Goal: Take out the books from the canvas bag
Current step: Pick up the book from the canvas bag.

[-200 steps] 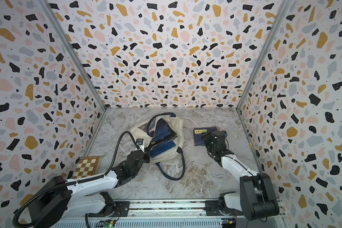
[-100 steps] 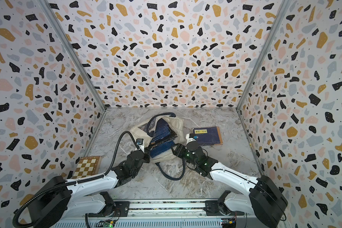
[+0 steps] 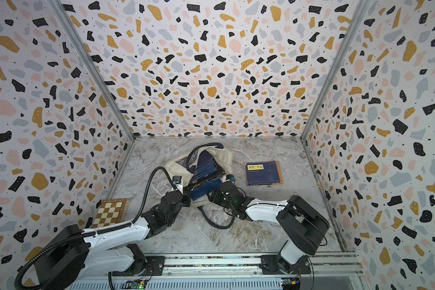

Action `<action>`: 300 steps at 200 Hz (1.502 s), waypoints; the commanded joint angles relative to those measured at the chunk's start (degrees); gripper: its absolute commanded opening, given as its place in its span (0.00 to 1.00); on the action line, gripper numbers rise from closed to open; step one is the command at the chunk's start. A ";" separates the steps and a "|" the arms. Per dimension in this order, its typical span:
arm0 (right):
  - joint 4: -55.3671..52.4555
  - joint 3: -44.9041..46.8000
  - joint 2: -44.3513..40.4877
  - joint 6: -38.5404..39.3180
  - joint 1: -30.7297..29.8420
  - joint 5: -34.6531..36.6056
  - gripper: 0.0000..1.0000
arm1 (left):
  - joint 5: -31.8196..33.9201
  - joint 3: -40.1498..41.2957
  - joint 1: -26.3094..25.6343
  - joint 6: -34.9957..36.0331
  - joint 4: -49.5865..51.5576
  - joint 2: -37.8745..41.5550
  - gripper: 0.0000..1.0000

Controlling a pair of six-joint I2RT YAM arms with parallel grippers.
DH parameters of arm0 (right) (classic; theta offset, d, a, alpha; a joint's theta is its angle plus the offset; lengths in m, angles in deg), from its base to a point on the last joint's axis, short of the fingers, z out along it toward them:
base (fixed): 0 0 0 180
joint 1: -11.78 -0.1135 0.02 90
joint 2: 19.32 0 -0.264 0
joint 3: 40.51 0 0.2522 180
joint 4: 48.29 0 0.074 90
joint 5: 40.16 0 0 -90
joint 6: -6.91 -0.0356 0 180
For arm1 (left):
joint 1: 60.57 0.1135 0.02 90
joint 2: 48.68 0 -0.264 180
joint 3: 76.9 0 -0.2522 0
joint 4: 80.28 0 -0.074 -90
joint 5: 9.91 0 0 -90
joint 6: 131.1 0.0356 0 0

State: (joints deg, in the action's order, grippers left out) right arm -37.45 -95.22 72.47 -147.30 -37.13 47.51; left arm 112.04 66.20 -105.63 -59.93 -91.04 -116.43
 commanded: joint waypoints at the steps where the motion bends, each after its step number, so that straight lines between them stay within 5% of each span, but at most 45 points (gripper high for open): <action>1: 2.75 -2.73 2.16 -0.27 0.46 0.51 0.58 | 0.07 0.37 0.14 0.39 -3.83 1.83 0.00; 142: 11.62 -6.91 17.12 -5.92 3.52 -0.13 0.50 | -0.55 0.46 0.07 0.55 -4.22 1.96 0.00; 237: 10.99 -9.80 18.92 -1.82 4.08 3.84 0.20 | -1.36 0.81 0.10 0.84 -5.12 2.18 0.00; 300: 10.21 -5.90 12.53 -1.10 3.82 2.33 0.04 | -0.92 0.55 0.07 0.81 -5.12 1.45 0.00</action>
State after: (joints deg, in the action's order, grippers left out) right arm -25.60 -103.01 90.07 -153.13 -33.21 49.39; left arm 110.53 67.12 -105.63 -59.84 -91.45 -115.88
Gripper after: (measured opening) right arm 0.185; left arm 0.053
